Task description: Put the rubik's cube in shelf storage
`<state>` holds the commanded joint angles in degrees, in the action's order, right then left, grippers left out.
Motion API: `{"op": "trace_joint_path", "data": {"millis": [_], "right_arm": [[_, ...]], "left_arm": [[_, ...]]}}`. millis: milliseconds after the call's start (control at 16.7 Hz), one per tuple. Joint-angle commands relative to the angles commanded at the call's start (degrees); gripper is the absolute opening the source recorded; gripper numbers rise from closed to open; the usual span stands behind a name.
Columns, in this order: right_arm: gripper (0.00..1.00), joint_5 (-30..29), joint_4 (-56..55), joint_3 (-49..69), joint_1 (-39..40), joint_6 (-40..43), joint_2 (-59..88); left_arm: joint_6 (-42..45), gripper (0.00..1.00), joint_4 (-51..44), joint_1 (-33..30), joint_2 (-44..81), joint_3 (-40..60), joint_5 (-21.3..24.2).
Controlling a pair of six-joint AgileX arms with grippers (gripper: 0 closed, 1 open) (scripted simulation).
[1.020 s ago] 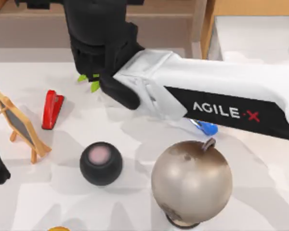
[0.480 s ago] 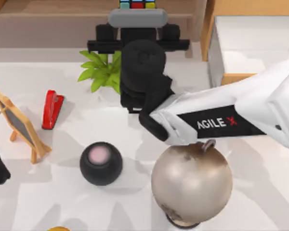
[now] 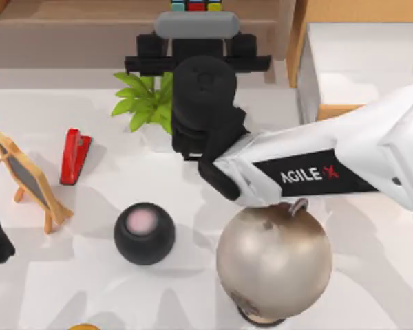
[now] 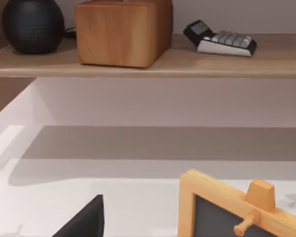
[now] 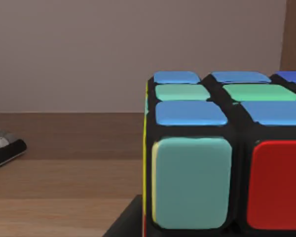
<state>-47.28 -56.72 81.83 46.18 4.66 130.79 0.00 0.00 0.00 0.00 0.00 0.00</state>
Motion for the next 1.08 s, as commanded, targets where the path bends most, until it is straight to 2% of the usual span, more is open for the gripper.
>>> {"op": "trace_joint_path", "data": {"millis": [720, 1080], "right_arm": [[0.00, 6.3, 12.6, 24.4, -7.0, -0.8, 11.8], [0.00, 7.4, 14.2, 27.2, -7.9, -0.9, 14.0]], "left_arm": [[0.0, 1.00, 0.0, 0.0, 0.0, 0.0, 0.0], [0.0, 1.00, 0.0, 0.0, 0.0, 0.0, 0.0]]}}
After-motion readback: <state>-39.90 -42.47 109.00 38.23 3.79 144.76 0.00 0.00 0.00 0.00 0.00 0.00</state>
